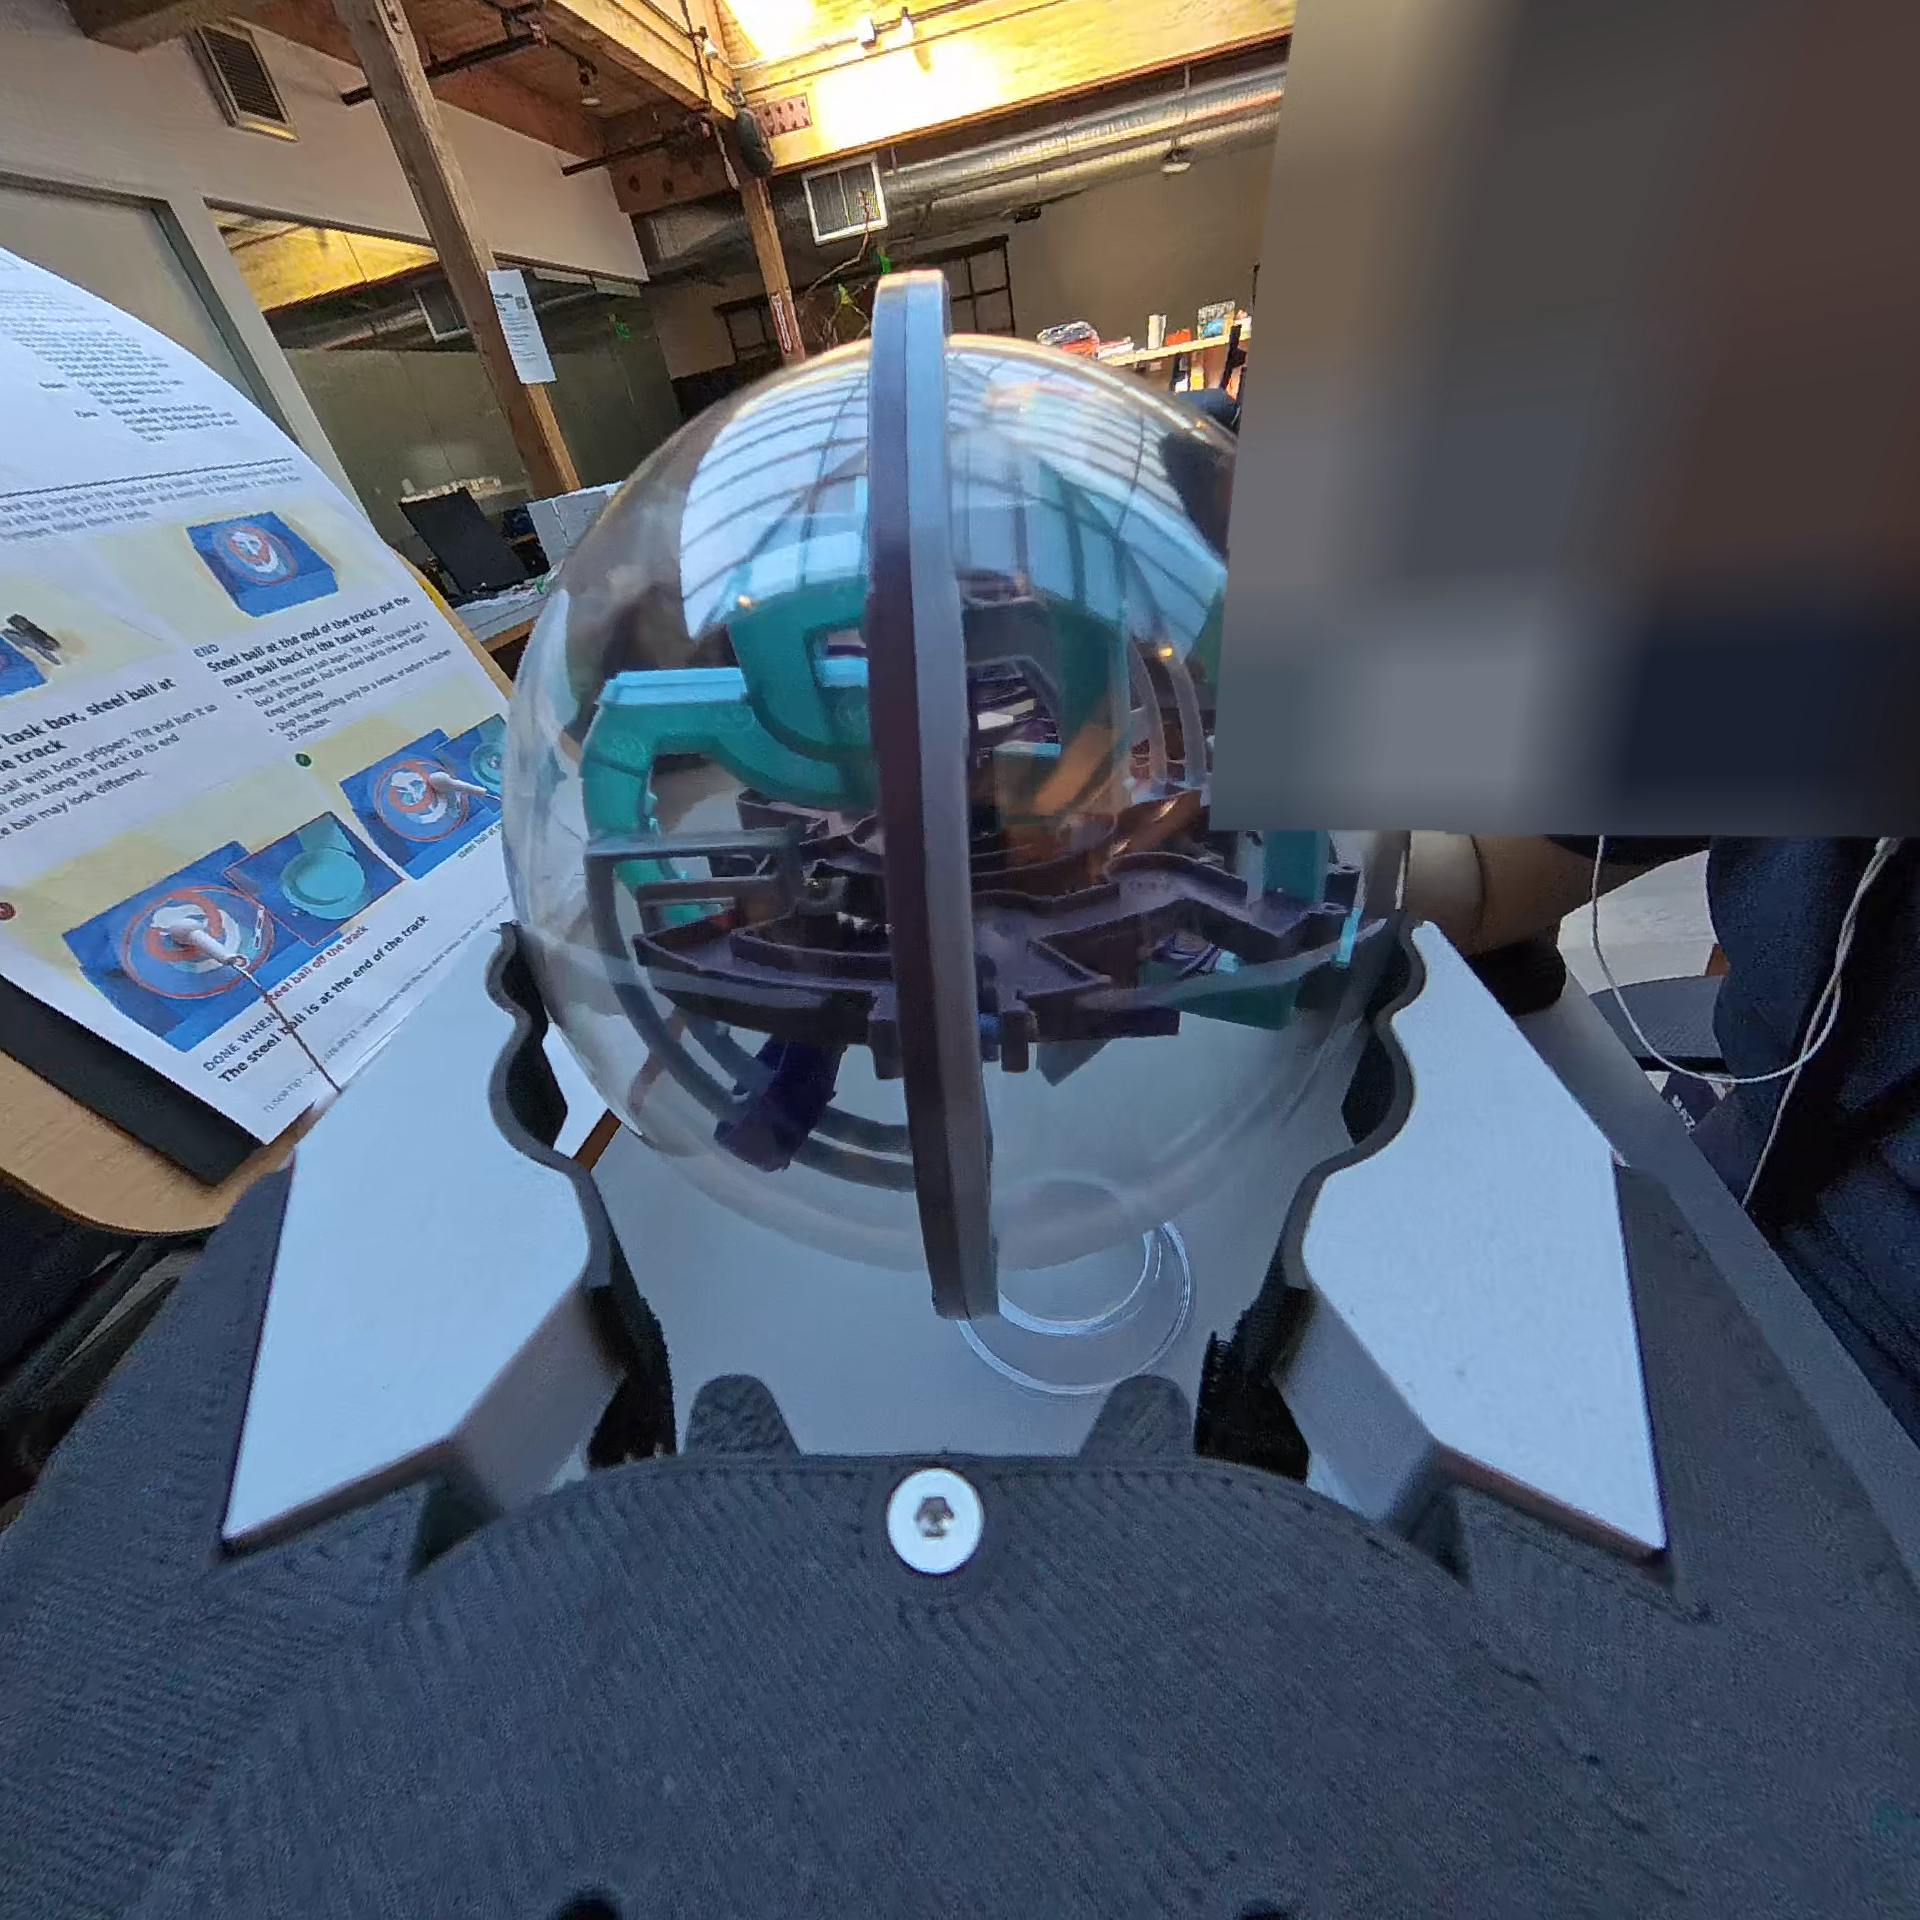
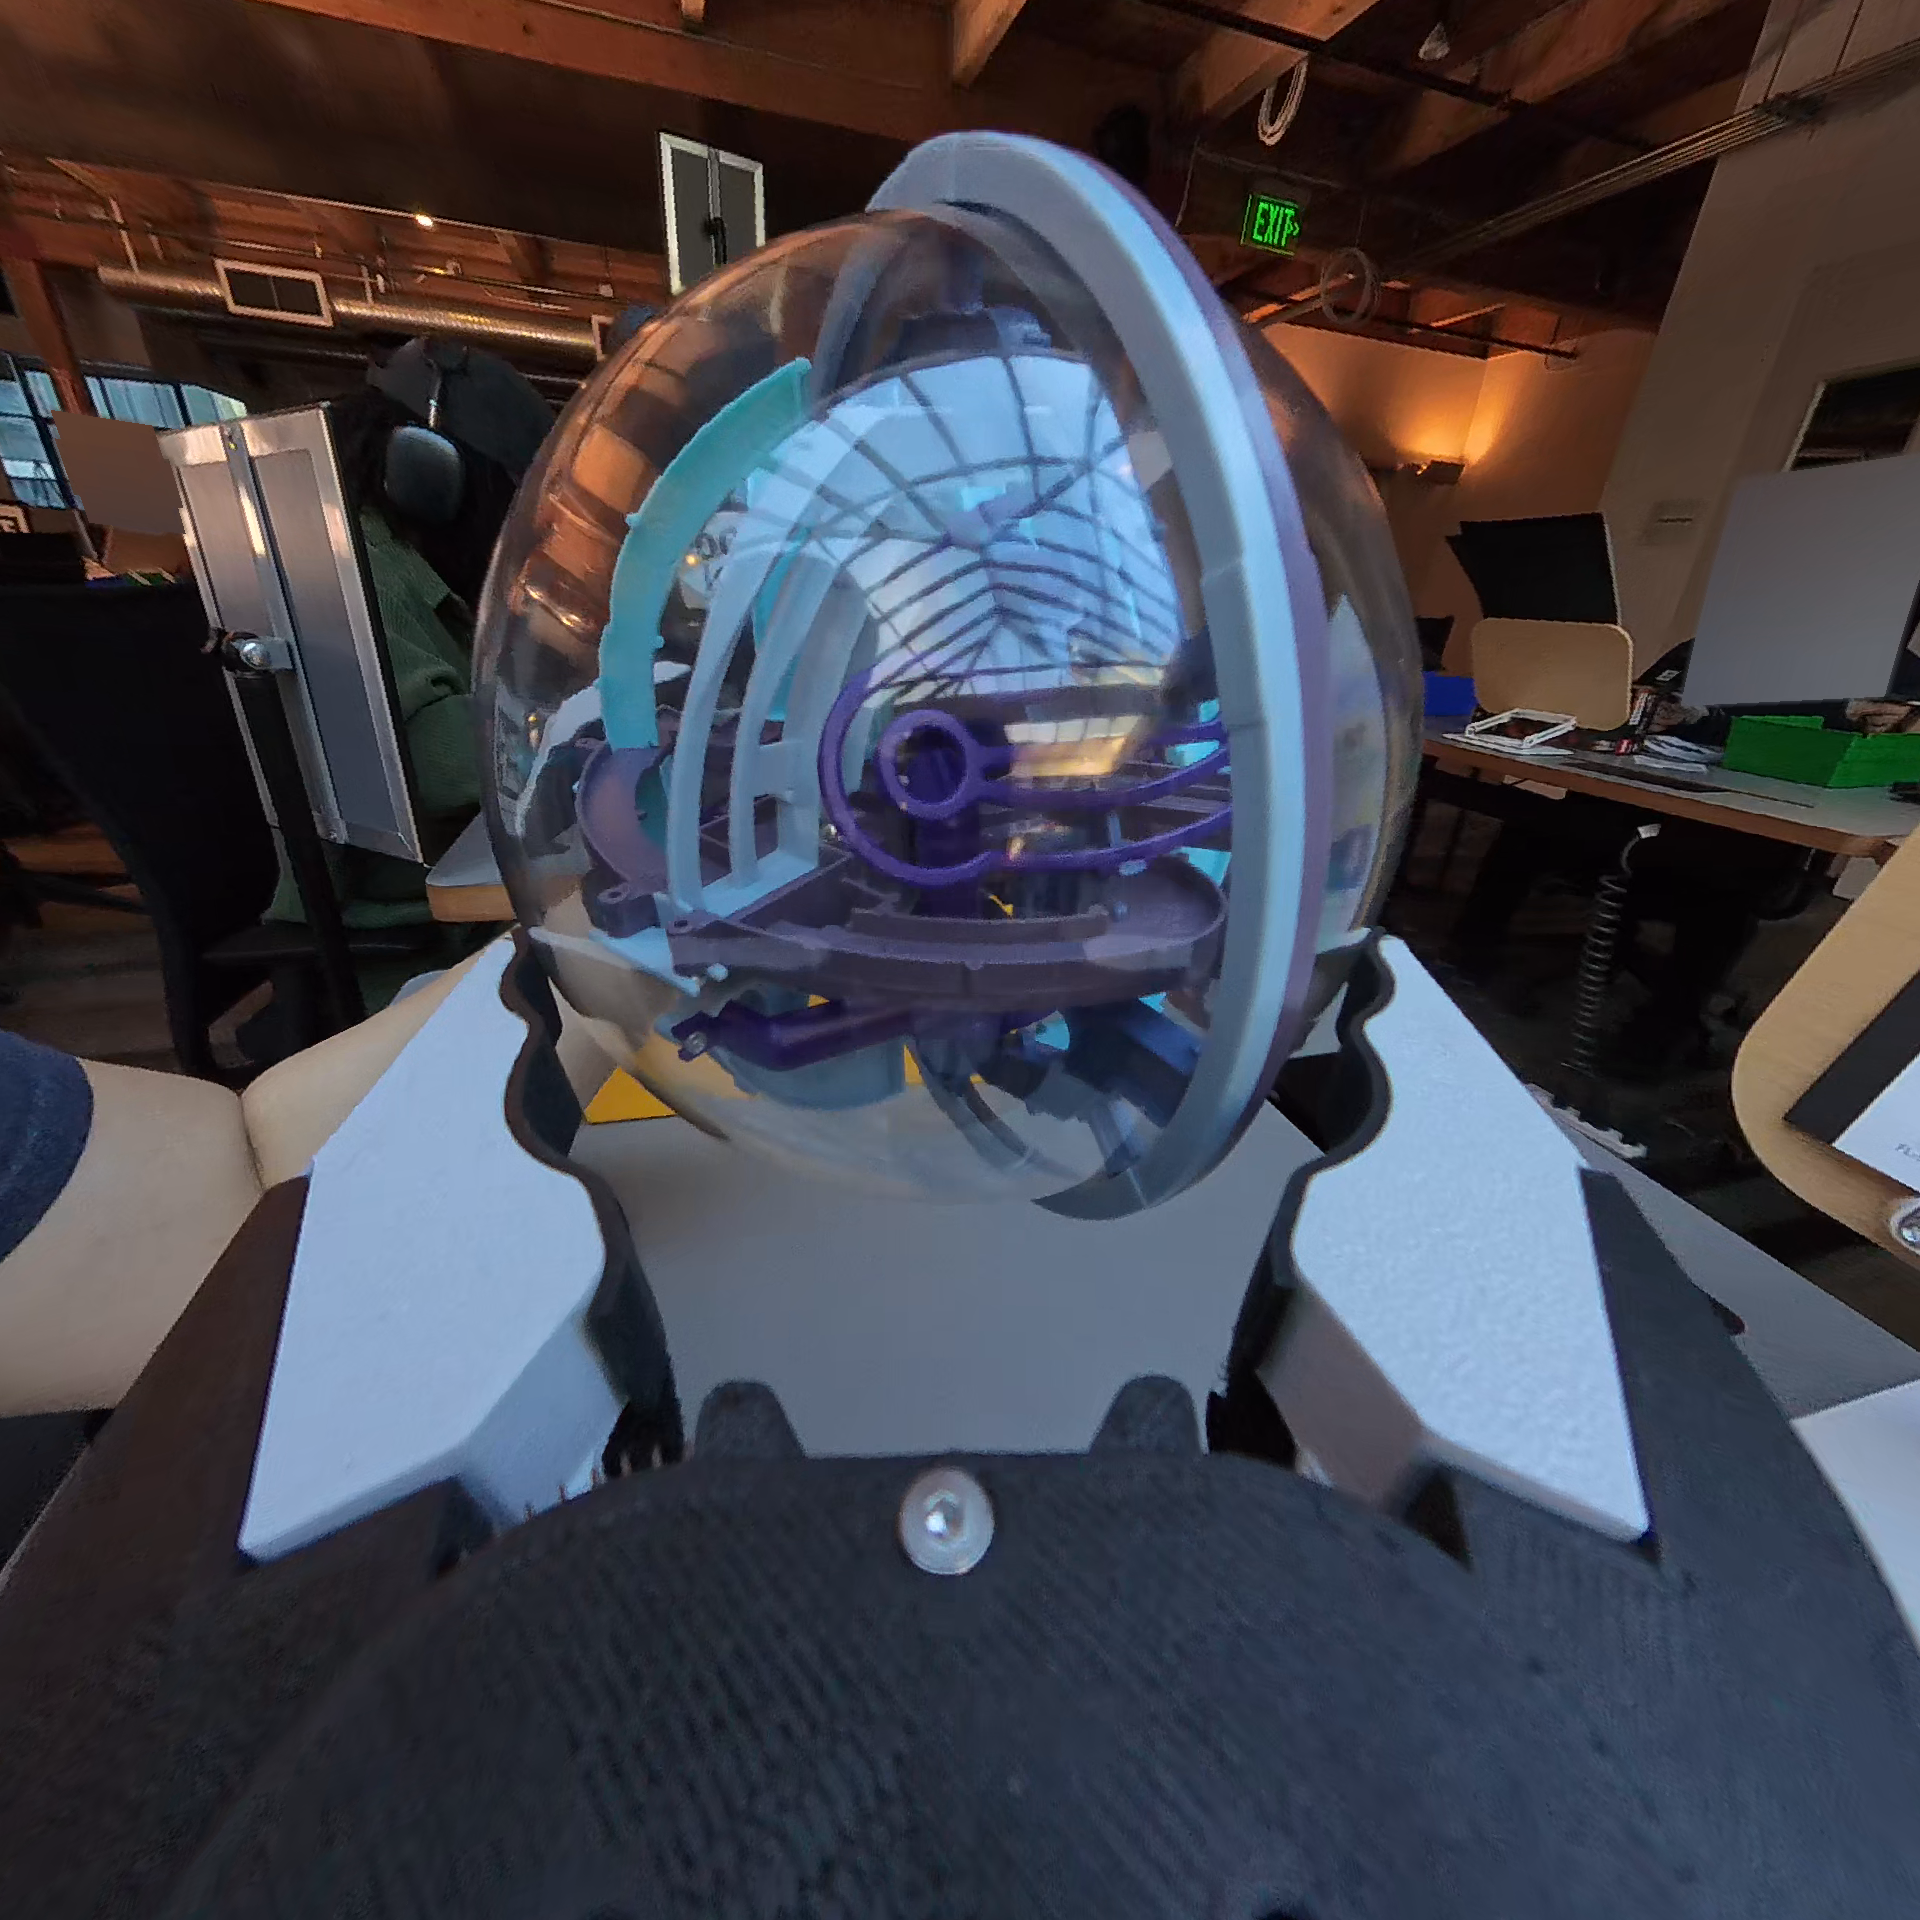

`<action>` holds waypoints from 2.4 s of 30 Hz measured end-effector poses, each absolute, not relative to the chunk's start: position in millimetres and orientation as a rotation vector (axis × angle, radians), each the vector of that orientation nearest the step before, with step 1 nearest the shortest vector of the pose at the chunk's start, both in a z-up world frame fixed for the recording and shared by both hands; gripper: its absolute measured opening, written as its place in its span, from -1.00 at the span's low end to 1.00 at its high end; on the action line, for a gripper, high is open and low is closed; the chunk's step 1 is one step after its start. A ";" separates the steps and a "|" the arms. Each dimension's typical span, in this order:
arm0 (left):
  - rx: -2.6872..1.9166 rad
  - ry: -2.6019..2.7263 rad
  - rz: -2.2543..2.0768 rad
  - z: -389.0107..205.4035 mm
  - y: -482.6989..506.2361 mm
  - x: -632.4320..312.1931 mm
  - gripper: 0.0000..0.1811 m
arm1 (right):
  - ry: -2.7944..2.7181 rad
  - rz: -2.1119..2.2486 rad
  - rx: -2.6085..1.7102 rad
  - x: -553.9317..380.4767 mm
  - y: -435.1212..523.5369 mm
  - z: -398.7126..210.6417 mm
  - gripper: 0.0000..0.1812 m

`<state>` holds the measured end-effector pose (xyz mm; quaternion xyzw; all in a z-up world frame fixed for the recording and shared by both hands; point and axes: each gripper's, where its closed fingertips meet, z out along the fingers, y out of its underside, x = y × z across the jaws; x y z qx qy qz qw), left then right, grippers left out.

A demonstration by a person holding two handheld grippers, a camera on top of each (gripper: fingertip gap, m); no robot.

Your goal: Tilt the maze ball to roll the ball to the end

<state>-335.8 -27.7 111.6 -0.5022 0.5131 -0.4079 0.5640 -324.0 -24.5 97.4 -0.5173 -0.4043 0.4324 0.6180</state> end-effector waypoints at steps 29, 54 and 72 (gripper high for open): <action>-1.206 1.213 -0.949 111.6 -28.7 -343.8 0.68 | -0.917 1.063 -1.237 -335.3 -24.6 82.0 0.62; -1.307 1.144 -1.052 98.4 -8.1 -341.9 0.68 | -0.916 1.113 -1.403 -332.4 -8.7 66.4 0.61; -1.356 1.035 -1.258 81.7 13.2 -337.6 0.68 | -0.844 1.135 -1.607 -326.1 6.2 49.3 0.61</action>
